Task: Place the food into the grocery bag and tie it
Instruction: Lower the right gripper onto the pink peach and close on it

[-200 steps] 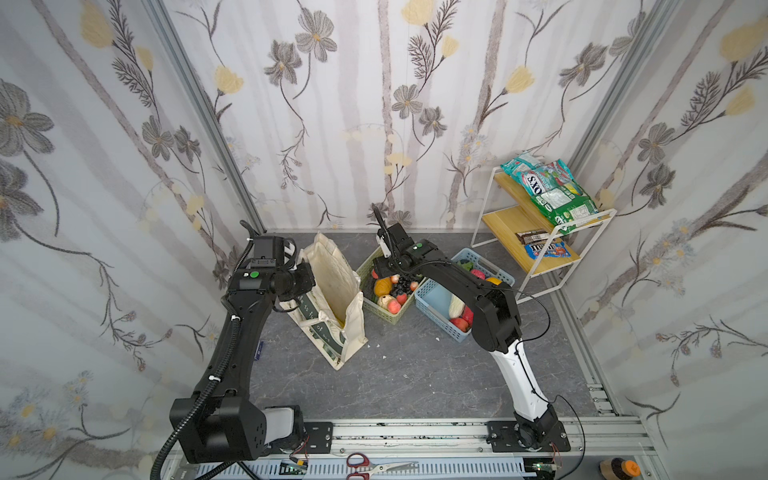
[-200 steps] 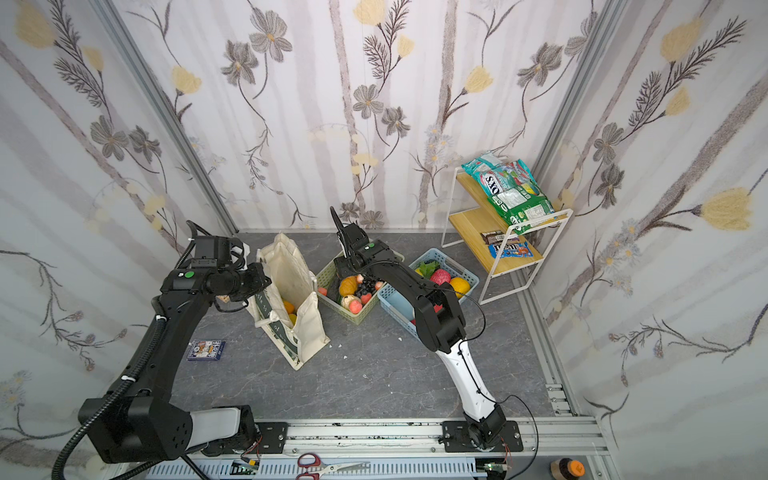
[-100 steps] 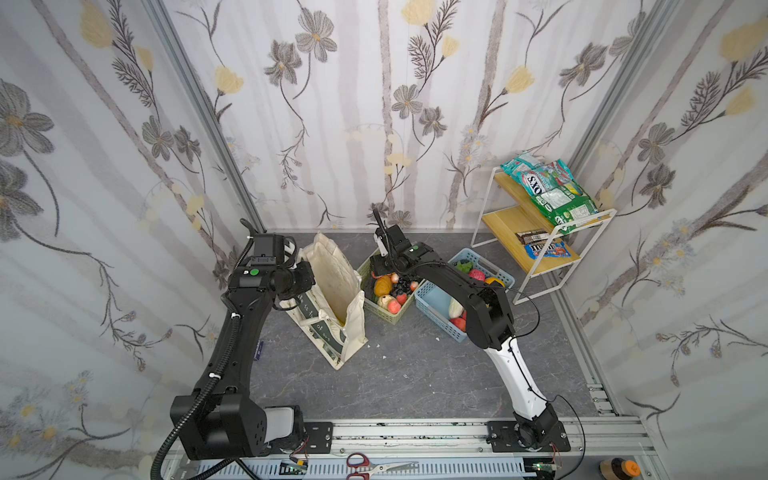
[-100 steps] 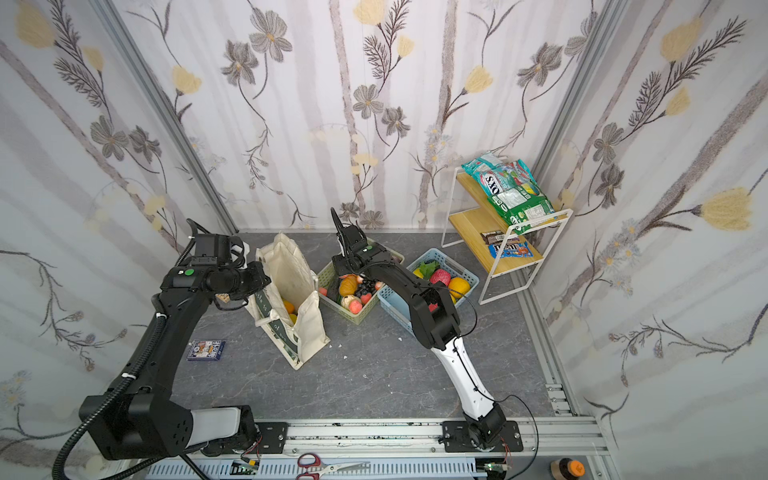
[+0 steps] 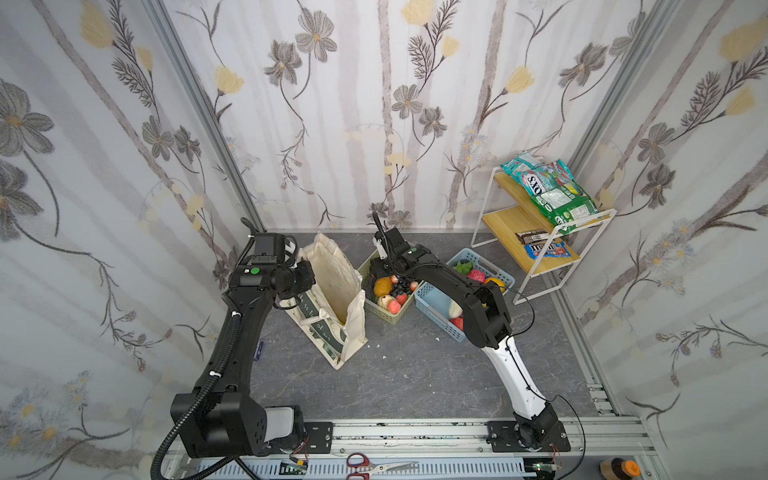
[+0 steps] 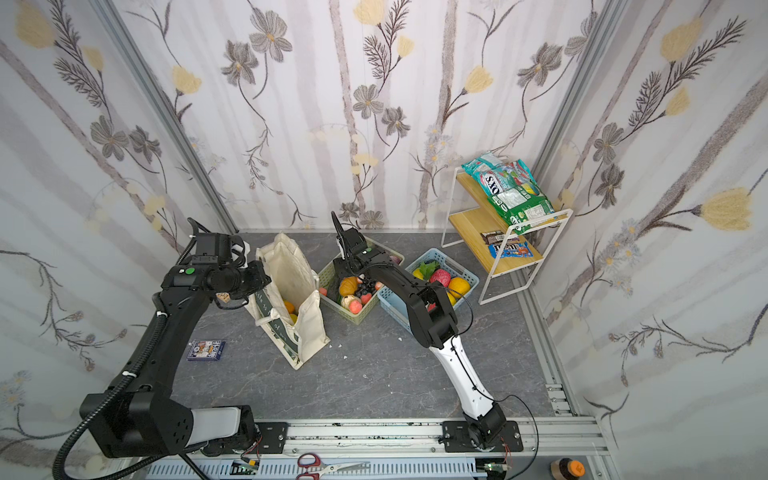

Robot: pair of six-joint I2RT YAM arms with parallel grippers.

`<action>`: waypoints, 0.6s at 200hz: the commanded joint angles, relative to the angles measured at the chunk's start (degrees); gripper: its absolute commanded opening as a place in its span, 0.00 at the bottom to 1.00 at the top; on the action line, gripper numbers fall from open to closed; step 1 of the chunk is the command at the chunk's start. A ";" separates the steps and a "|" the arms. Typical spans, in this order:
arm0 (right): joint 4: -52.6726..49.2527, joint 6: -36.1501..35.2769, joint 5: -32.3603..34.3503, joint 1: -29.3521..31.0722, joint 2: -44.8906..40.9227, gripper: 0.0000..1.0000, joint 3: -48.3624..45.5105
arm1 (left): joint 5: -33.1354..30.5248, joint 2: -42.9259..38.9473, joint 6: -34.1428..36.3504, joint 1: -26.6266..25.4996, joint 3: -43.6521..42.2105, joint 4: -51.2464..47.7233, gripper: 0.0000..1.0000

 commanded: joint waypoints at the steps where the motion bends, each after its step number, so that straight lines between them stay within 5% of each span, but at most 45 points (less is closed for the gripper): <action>1: 1.38 0.65 -1.13 0.12 0.36 0.56 0.25 | -0.33 -0.05 0.07 -0.01 0.32 -0.15 0.00; 120: -0.10 1.04 -1.31 0.05 0.71 0.49 0.00 | -0.99 -0.27 -0.28 -0.10 0.05 -0.10 0.00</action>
